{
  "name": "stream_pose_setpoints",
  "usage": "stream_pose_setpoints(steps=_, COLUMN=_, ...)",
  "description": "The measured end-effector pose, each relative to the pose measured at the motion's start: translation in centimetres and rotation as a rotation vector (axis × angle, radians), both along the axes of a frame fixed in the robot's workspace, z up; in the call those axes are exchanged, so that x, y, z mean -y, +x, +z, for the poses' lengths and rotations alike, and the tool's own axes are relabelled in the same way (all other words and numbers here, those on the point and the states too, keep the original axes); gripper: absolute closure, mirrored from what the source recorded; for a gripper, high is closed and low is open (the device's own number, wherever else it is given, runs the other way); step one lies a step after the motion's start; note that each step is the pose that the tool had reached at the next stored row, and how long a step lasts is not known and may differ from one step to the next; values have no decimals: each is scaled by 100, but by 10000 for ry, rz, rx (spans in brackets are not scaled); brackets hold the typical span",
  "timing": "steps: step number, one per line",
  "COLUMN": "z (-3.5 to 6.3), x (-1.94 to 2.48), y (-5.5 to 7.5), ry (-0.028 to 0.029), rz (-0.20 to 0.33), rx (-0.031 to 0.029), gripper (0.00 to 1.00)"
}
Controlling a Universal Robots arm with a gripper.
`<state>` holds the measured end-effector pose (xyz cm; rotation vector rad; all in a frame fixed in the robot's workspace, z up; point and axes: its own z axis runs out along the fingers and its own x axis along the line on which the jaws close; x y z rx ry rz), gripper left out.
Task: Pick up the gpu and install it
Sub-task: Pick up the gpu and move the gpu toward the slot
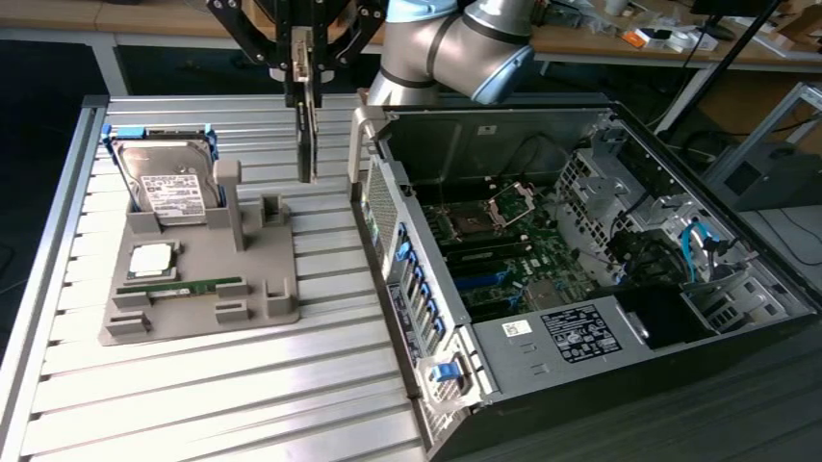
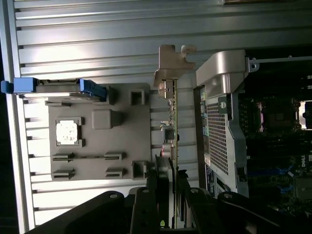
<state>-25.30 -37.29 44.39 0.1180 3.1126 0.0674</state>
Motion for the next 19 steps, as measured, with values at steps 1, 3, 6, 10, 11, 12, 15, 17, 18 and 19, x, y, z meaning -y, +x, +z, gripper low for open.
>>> stream_pose_setpoints(steps=1, z=0, x=0, y=6, ry=1, rz=0, rx=1, gripper=73)
stream_pose_setpoints(steps=3, z=0, x=0, y=16, ry=1, rz=0, rx=1, gripper=73)
stream_pose_setpoints(steps=6, z=0, x=0, y=38, ry=0, rz=0, rx=0, gripper=73)
stream_pose_setpoints(steps=10, z=-1, x=0, y=73, ry=1, rz=0, rx=1, gripper=73)
stream_pose_setpoints(steps=11, z=0, x=0, y=80, ry=0, rz=0, rx=1, gripper=73)
stream_pose_setpoints(steps=12, z=0, x=0, y=85, ry=0, rz=0, rx=0, gripper=73)
stream_pose_setpoints(steps=15, z=0, x=0, y=98, ry=0, rz=0, rx=0, gripper=73)
stream_pose_setpoints(steps=17, z=0, x=0, y=108, ry=1, rz=0, rx=1, gripper=73)
stream_pose_setpoints(steps=18, z=0, x=0, y=113, ry=1, rz=0, rx=1, gripper=73)
stream_pose_setpoints(steps=19, z=-1, x=0, y=118, ry=1, rz=0, rx=1, gripper=73)
